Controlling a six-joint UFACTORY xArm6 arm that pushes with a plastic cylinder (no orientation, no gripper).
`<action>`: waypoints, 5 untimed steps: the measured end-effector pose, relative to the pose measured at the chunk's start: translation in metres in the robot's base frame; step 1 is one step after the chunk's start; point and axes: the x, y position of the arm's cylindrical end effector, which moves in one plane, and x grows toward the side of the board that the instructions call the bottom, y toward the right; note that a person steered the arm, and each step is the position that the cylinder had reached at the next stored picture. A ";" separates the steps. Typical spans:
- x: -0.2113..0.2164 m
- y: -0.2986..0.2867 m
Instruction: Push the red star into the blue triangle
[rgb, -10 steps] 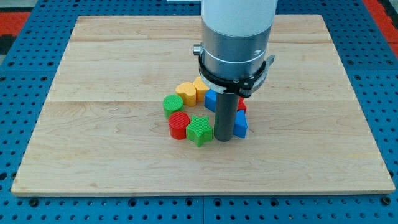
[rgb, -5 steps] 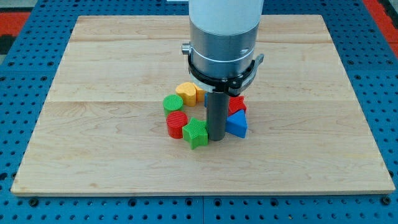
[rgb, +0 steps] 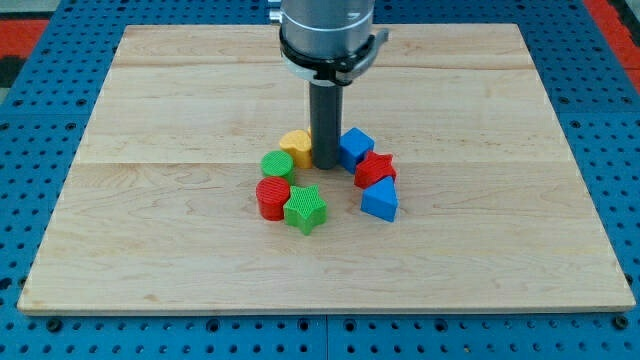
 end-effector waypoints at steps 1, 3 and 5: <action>0.000 -0.003; 0.004 0.026; 0.004 0.029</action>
